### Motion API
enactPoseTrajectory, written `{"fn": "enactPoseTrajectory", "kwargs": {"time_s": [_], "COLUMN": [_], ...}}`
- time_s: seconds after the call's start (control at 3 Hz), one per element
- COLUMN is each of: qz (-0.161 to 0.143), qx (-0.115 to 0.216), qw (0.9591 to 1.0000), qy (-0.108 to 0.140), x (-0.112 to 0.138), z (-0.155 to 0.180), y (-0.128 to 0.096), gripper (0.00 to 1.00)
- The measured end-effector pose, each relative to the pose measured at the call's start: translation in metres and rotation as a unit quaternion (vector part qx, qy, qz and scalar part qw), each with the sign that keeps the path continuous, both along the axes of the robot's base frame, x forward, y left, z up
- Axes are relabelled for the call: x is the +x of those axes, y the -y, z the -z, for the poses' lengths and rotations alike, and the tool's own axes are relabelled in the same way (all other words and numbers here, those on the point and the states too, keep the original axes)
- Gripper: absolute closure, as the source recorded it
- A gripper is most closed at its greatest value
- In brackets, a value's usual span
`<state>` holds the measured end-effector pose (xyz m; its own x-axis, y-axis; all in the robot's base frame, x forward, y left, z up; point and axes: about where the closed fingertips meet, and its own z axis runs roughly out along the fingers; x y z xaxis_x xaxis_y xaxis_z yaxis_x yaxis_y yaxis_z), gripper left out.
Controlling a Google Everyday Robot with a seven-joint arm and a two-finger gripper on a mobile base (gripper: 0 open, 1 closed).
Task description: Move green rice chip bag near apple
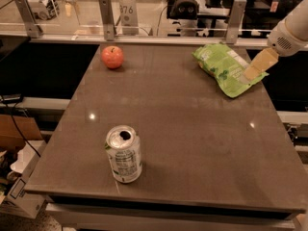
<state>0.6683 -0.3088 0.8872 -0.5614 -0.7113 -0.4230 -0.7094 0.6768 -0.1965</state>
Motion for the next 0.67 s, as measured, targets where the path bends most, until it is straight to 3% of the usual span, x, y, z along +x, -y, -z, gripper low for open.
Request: {"fn": "enactPoseTrajectory", "kwargs": {"time_s": [0.67], "qz": [0.022], "qx": [0.038], "qw": [0.9987], "qy": [-0.025], "x": [0.029], "z": [0.033], "y": [-0.013], "gripper": [0.0]}}
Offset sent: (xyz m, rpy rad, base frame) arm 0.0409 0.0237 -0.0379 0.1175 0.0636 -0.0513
